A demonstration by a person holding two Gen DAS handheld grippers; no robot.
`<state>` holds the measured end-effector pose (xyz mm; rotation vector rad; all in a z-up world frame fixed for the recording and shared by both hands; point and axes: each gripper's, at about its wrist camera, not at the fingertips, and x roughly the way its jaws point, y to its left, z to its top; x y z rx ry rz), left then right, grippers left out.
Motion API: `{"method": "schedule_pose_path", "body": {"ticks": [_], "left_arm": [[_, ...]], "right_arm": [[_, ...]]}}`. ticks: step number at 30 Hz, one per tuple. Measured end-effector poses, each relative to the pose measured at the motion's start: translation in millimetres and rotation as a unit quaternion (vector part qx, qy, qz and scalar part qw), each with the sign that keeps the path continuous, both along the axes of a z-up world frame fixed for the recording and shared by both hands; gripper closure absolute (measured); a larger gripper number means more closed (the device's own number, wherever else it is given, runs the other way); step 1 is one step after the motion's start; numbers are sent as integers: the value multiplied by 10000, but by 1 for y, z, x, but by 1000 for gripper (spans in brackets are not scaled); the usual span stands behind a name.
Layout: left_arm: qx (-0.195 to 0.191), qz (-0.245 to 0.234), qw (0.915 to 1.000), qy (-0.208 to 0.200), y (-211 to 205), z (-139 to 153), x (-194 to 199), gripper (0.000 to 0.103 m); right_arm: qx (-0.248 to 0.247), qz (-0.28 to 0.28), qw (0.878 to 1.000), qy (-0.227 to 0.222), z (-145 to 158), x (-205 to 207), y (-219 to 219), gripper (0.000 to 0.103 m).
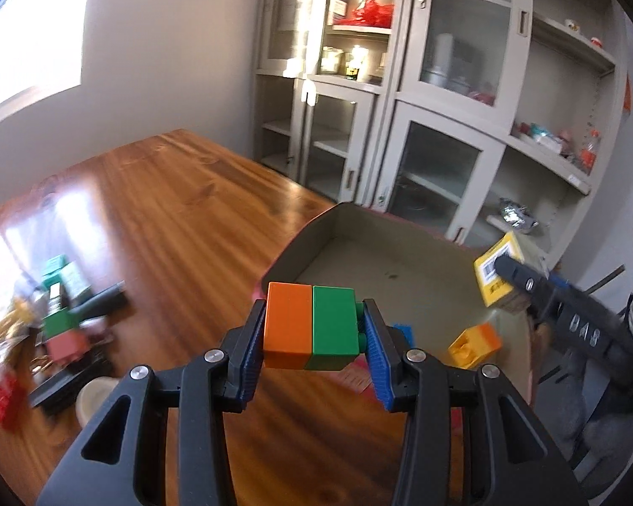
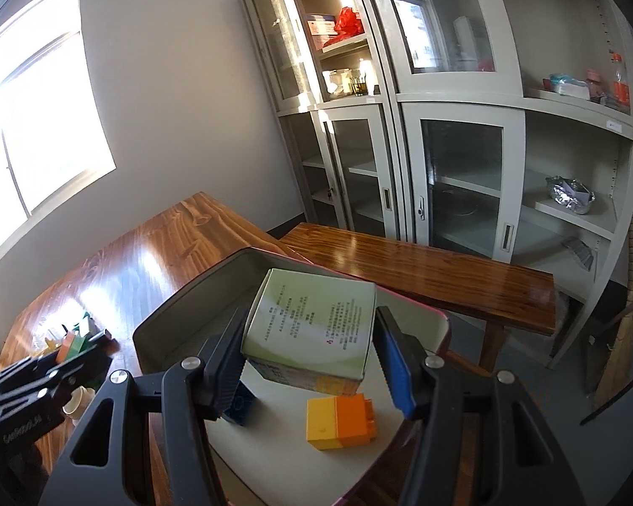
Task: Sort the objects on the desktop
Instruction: 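Carry the orange-green brick and the tea box over the pink box, then open both tools to drop the brick and tea box into the box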
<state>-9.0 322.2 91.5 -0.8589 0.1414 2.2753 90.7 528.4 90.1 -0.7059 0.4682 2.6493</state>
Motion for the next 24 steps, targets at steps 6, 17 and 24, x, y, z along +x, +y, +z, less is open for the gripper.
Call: {"method": "schedule_pose_path", "body": {"ticks": [6, 17, 24], "left_arm": [[236, -202, 9994, -153, 27, 0, -20, 57], [498, -472, 9960, -564, 35, -16, -30, 31], [366, -271, 9984, -323, 19, -11, -25, 31]], "right_arm": [[15, -46, 10000, -21, -1, -1, 3, 41], [-271, -49, 9996, -46, -14, -4, 10, 20], [-327, 80, 9994, -24, -14, -6, 0, 20]]}}
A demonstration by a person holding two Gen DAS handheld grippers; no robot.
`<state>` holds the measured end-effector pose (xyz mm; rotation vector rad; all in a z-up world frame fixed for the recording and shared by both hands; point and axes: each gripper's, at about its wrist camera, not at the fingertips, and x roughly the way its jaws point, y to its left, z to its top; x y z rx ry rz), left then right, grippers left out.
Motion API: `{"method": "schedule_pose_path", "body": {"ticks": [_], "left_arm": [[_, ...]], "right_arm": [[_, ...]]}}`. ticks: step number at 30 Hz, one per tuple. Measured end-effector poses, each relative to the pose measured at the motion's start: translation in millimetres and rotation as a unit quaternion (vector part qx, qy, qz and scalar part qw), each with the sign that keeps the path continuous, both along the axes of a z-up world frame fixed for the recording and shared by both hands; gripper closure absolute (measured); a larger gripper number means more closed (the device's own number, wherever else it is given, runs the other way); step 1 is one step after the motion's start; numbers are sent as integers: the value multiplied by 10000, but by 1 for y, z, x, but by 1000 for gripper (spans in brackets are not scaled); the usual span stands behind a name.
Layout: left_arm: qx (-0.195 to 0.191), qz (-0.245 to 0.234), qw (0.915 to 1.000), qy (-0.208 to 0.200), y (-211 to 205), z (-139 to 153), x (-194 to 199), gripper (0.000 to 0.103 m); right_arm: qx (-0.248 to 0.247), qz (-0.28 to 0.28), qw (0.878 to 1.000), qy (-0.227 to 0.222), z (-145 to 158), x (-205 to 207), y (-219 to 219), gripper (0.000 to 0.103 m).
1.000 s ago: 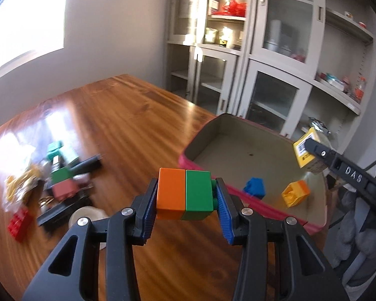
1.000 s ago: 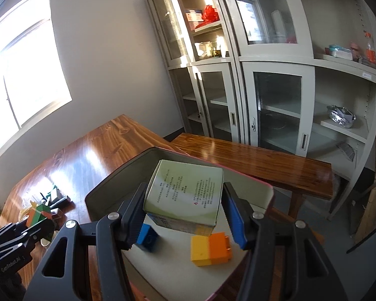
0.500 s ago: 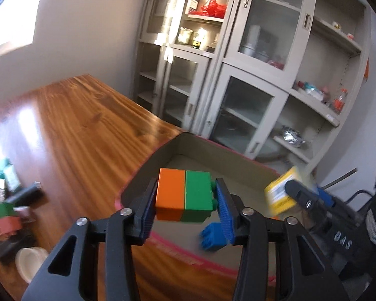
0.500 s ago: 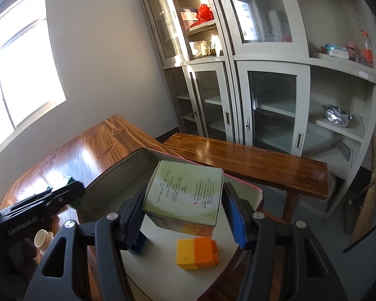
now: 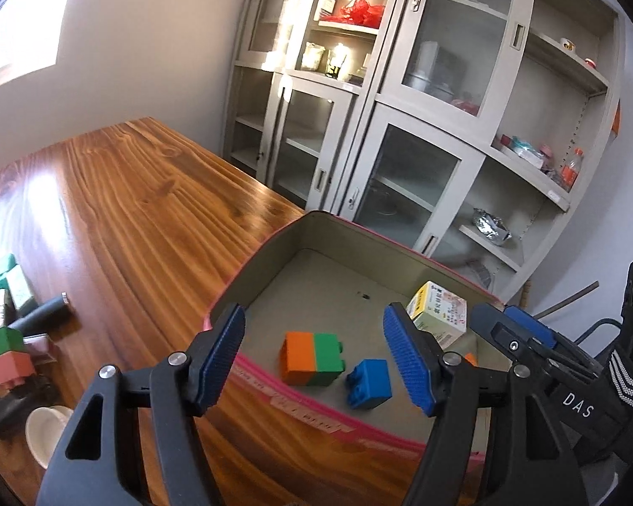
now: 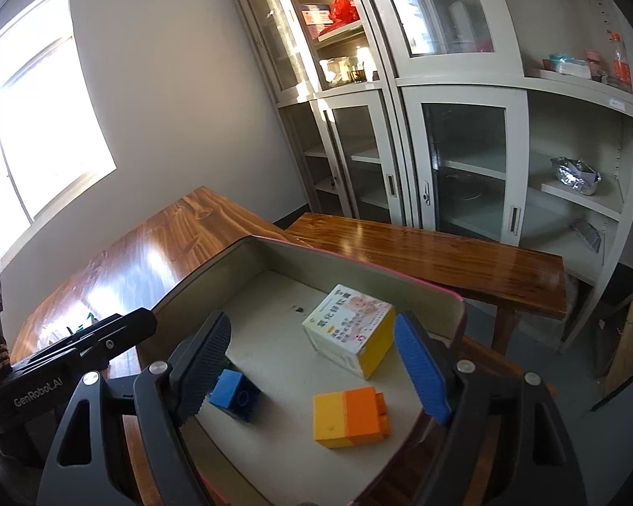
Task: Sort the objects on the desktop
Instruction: 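Open both tools to drop the brick and tea box into the box, then move both open tools back over the table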
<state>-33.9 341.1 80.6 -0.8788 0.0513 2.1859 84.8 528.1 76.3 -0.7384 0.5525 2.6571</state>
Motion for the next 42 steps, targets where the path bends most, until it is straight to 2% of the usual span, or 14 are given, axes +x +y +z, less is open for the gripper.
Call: {"method": "schedule_pose_path", "body": {"ticks": [5, 13, 17, 24, 28, 34, 42], "left_arm": [[-146, 405, 9990, 101, -24, -1, 2, 31], [-103, 1064, 9943, -4, -85, -5, -5, 31], [53, 1358, 9907, -93, -120, -7, -3, 31], [30, 1912, 9815, -25, -186, -8, -3, 32], [47, 2122, 9772, -68, -221, -13, -8, 32], [-154, 2419, 9701, -140, -267, -26, -20, 32], [-520, 2471, 9675, -141, -296, -41, -38, 32]], "right_arm": [[-132, 279, 9995, 114, 1, 0, -13, 20], [-137, 933, 9952, 263, 5, -5, -57, 20], [-261, 1268, 9912, 289, 3, -5, -79, 20], [-232, 1772, 9835, 265, 1, -10, -122, 20], [-196, 2013, 9793, 105, -7, -21, -145, 20], [-176, 2190, 9755, -84, -18, -28, -170, 20], [-63, 2384, 9707, -285, -25, -42, -197, 20]]}}
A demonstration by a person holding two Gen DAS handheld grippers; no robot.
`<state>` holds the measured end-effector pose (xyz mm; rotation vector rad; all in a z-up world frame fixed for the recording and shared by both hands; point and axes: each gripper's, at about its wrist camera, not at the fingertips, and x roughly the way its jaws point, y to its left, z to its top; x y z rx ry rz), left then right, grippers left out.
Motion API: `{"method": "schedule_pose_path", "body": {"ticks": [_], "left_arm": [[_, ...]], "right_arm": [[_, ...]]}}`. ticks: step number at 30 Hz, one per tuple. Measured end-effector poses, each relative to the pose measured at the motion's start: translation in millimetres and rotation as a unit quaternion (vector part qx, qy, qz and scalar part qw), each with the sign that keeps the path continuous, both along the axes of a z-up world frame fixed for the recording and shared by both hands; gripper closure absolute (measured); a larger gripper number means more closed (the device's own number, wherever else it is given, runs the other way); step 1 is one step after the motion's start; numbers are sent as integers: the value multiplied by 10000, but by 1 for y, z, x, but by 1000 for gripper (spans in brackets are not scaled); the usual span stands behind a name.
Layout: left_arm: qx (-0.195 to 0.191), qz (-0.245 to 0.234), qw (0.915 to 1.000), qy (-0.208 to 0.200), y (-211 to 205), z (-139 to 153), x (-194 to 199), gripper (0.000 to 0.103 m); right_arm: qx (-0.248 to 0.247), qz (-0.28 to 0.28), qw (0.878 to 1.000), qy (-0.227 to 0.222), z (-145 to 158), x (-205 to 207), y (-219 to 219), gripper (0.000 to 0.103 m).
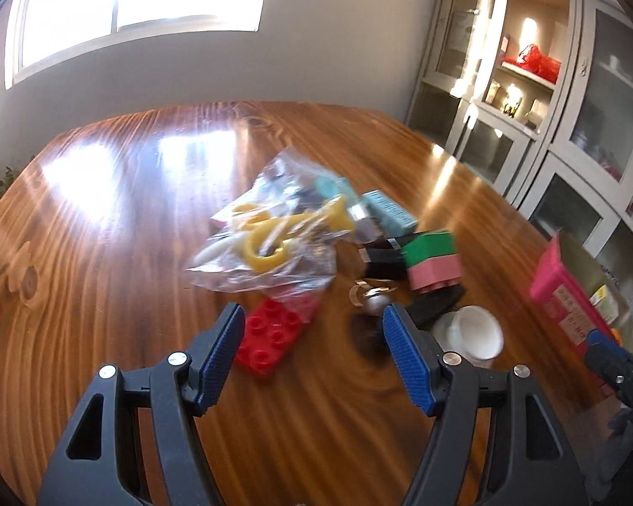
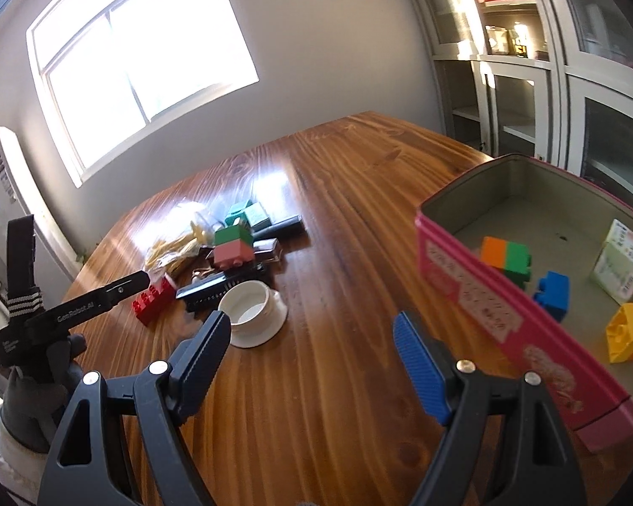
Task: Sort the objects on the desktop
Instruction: 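Move both open tools back over the table, then close the left tool on the red brick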
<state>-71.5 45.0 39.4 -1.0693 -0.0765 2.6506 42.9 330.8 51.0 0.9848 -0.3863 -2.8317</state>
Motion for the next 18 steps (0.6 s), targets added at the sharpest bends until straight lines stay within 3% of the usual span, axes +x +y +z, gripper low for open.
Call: {"method": "schedule_pose_path", "body": {"ticks": [18], "left_arm": [[-310, -332, 9973, -584, 0, -31, -26, 32]], "right_arm": [[55, 185, 9996, -196, -12, -17, -23, 20]]}}
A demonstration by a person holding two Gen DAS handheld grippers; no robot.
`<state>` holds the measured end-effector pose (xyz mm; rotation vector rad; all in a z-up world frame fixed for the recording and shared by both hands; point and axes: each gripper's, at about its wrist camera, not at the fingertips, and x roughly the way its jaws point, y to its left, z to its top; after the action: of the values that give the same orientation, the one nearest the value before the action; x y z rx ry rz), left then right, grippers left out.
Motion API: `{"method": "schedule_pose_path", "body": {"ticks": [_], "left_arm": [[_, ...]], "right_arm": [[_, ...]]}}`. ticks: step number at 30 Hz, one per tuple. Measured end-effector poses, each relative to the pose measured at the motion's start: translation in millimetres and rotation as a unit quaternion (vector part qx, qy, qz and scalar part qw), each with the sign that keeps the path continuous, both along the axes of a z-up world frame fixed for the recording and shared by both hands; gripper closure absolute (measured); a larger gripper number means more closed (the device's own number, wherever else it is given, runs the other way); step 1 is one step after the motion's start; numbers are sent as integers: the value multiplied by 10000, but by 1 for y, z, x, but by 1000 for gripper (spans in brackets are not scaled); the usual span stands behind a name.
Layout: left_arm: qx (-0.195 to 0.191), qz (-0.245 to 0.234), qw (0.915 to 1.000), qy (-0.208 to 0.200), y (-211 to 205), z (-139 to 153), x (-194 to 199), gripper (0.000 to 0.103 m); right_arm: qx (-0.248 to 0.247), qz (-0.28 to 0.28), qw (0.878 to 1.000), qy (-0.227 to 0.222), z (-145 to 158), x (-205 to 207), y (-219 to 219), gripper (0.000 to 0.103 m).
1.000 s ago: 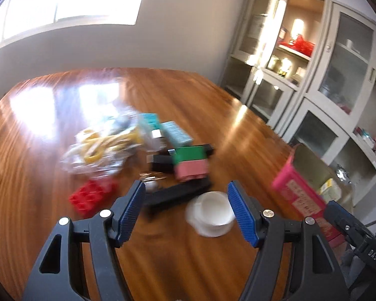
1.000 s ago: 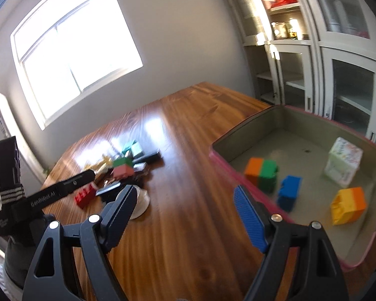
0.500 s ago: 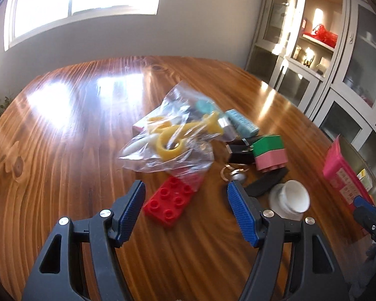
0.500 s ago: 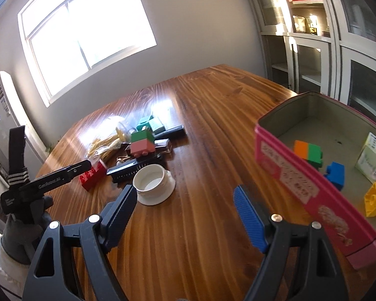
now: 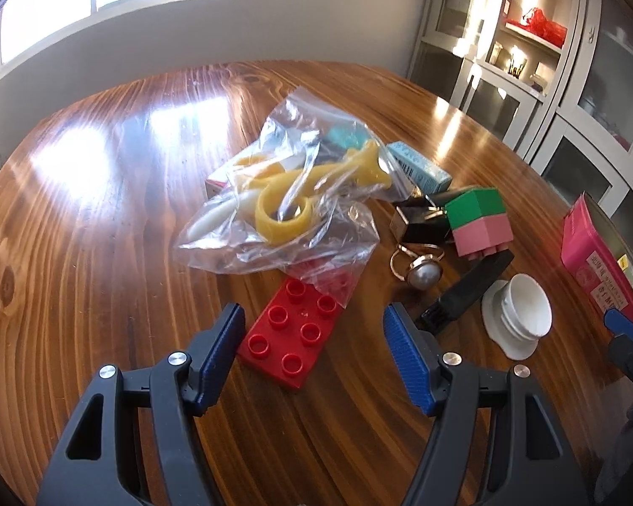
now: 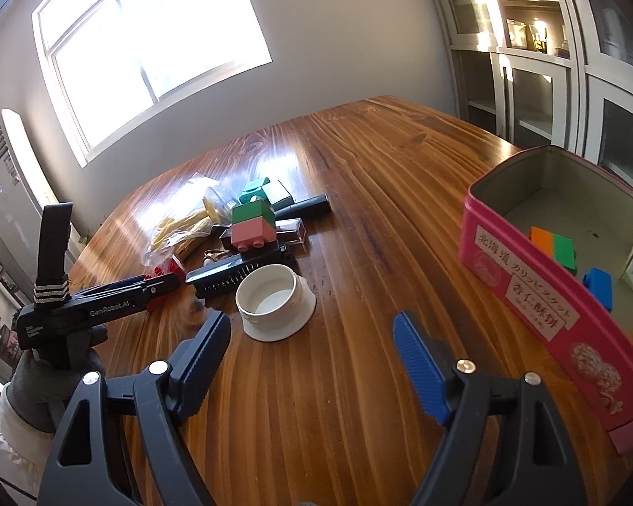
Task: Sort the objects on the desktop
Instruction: 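Close the left tool on the red brick, then grasp the white bowl with the right tool while the left tool holds the red brick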
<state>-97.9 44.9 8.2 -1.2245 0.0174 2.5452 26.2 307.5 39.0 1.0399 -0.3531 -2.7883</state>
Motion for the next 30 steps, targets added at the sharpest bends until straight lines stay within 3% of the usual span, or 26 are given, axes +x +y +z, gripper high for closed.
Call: {"method": "schedule_pose_path", "body": {"ticks": [2, 4, 7, 19, 30], "left_arm": [[-102, 3, 9999, 19, 1, -1, 1, 39], [-286, 16, 9996, 70, 3, -1, 4, 58], [-296, -81, 9995, 83, 7, 0, 6, 63], [-133, -148, 9994, 271, 9, 14, 41, 68], [-8, -199, 9998, -46, 10, -1, 39, 65]], "right_arm": [[4, 7, 10000, -7, -1, -1, -1, 20], [43, 38, 10000, -18, -1, -2, -3, 20], [151, 118, 9998, -21, -1, -4, -9, 20], [466, 406, 9979, -188, -5, -22, -28, 20], [421, 412, 9978, -289, -11, -28, -28, 20]]}}
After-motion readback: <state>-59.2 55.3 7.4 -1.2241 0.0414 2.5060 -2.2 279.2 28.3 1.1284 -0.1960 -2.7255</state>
